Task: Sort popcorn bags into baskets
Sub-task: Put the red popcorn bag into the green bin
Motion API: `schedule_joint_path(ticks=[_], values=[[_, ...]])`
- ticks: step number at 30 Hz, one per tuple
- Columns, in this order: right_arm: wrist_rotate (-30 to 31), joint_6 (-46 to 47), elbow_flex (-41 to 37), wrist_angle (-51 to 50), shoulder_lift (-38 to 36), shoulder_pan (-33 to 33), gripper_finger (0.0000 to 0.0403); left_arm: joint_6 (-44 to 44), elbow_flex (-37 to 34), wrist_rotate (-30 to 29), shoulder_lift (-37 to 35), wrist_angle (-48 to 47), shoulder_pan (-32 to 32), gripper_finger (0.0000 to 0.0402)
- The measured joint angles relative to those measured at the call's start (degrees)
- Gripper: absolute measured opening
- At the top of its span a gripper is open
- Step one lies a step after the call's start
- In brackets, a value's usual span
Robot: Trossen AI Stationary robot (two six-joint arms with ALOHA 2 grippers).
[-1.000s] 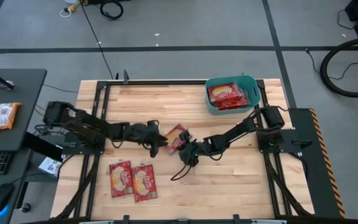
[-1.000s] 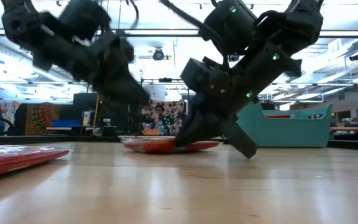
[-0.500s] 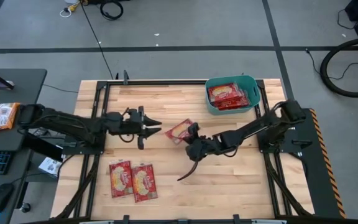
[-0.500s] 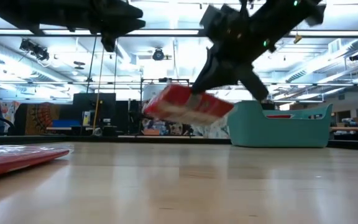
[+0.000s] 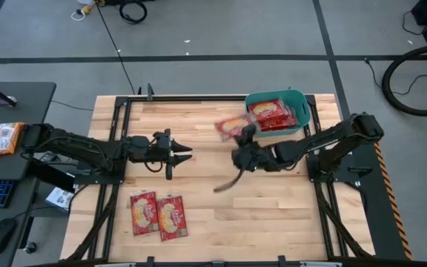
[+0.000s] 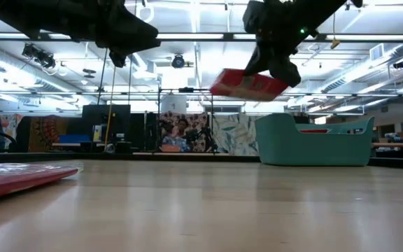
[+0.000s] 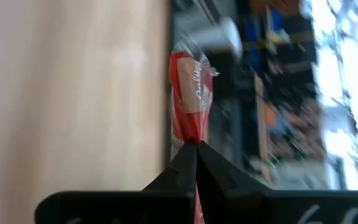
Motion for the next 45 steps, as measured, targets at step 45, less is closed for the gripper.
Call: schedule_joint_path(ticks=[45], values=[[-11.3,8.4,-9.8,-1.8,-16.8,-22.6,0.0075,-4.5,0.1,2.6,0.0,-9.6,-1.1,0.0126]])
